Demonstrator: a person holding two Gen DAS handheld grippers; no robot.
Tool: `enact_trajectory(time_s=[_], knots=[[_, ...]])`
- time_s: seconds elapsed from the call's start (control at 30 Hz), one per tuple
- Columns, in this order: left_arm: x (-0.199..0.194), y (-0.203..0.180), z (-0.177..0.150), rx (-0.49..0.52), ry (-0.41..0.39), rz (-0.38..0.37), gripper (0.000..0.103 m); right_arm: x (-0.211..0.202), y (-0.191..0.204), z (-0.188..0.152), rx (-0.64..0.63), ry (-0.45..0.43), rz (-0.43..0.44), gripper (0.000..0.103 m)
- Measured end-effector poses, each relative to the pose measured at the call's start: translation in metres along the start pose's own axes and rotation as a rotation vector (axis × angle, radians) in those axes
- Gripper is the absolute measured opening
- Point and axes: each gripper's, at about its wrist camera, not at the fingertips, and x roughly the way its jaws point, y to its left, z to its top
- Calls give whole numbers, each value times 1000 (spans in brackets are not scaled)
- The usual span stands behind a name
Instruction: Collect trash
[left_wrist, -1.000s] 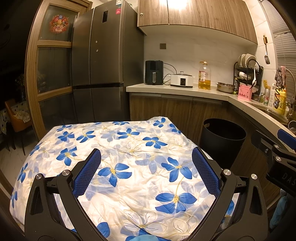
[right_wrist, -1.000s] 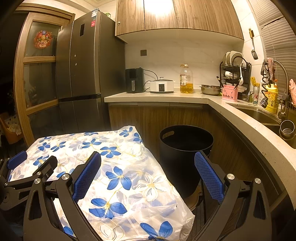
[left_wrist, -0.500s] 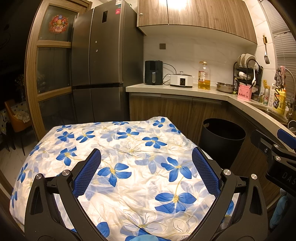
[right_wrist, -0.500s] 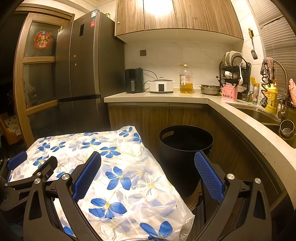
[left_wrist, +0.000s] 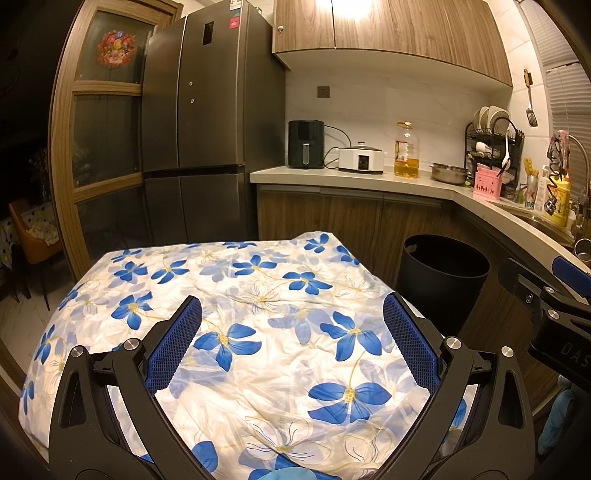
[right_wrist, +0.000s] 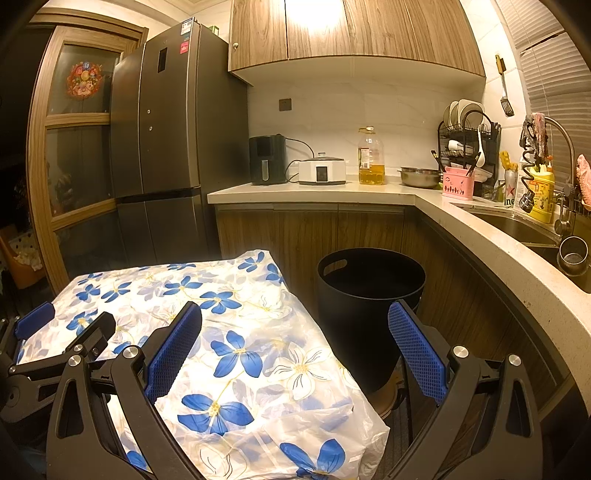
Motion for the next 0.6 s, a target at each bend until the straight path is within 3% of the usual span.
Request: enact_trajectory(time_s=[0.33, 0.53, 0.6], knots=[[0, -5, -2, 13, -4, -6, 96, -1, 0, 0, 3, 0, -1, 97], [2, -5, -4, 30, 1, -20, 78, -1, -1, 0, 5, 3, 0, 97], [2, -5, -4, 31, 1, -19, 77, -1, -1, -1, 8, 3, -2, 97]])
